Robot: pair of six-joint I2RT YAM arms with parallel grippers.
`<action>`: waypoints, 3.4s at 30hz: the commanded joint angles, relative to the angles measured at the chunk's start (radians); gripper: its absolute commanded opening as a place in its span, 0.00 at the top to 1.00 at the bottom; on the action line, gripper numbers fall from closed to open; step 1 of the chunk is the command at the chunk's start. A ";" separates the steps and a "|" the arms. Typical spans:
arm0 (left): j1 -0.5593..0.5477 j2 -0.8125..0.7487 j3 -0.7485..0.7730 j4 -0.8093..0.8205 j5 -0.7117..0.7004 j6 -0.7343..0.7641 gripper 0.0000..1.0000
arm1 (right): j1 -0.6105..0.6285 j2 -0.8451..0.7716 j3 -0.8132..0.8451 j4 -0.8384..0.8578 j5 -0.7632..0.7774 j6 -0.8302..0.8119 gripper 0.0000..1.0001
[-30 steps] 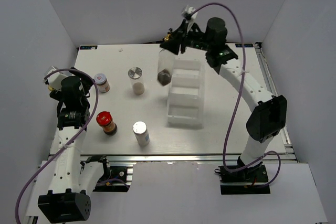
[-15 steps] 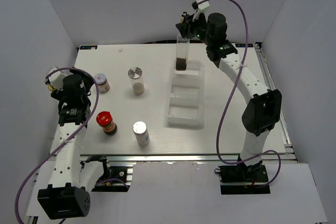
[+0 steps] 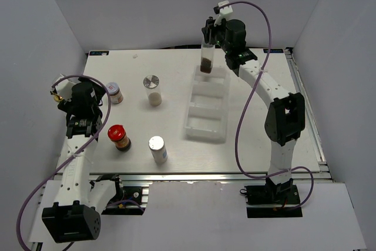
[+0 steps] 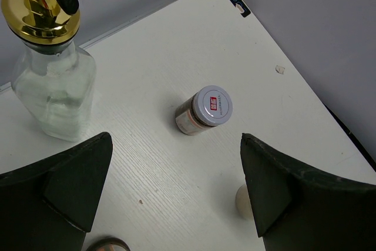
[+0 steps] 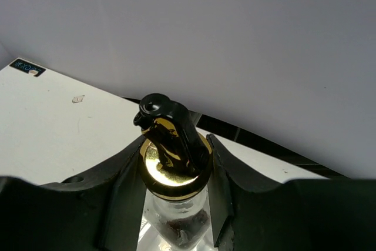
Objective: Organize the condiment bottles
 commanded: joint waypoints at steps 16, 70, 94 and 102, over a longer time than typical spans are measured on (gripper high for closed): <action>-0.001 -0.009 0.067 -0.068 -0.048 -0.042 0.02 | 0.048 -0.104 -0.137 0.275 0.115 -0.041 1.00; 0.035 0.224 0.160 -0.073 -0.445 0.160 0.02 | 0.034 -0.474 -0.543 0.166 0.252 -0.073 0.10; 0.138 0.371 0.176 0.144 -0.362 0.352 0.39 | 0.027 -0.707 -0.708 0.178 0.347 -0.141 0.11; 0.138 0.307 0.150 0.194 -0.369 0.389 0.73 | 0.027 -0.757 -0.755 0.152 0.375 -0.153 0.10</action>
